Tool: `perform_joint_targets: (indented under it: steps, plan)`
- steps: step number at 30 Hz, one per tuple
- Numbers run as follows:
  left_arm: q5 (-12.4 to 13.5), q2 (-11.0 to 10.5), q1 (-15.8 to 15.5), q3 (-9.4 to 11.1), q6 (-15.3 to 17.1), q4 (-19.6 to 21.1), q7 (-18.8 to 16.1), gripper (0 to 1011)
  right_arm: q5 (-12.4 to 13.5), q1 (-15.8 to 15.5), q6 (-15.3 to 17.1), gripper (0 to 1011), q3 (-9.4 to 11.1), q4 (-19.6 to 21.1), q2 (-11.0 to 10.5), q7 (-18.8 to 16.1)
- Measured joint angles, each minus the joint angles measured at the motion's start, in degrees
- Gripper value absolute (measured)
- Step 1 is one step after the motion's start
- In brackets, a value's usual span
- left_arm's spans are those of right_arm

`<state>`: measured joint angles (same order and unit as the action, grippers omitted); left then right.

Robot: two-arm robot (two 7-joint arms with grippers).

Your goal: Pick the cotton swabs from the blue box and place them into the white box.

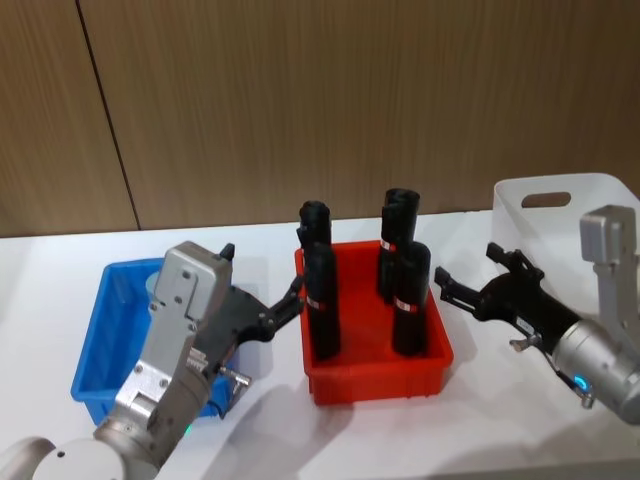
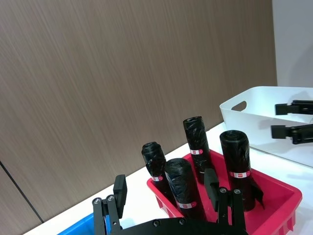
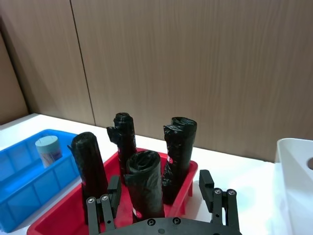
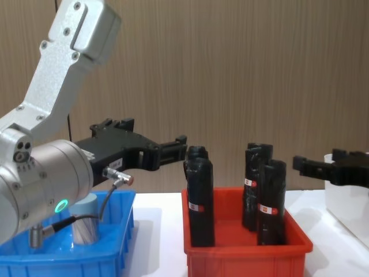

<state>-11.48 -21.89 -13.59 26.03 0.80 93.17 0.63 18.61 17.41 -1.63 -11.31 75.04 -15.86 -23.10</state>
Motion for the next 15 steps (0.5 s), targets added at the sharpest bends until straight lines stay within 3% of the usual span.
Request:
perform_joint_targets:
  steps: [15]
  plan:
    - [0.0,0.0,0.0,0.0,0.0,0.0,0.0,1000,1.9,9.1,-4.5,1002,-0.8,-14.3,2.8,-9.7]
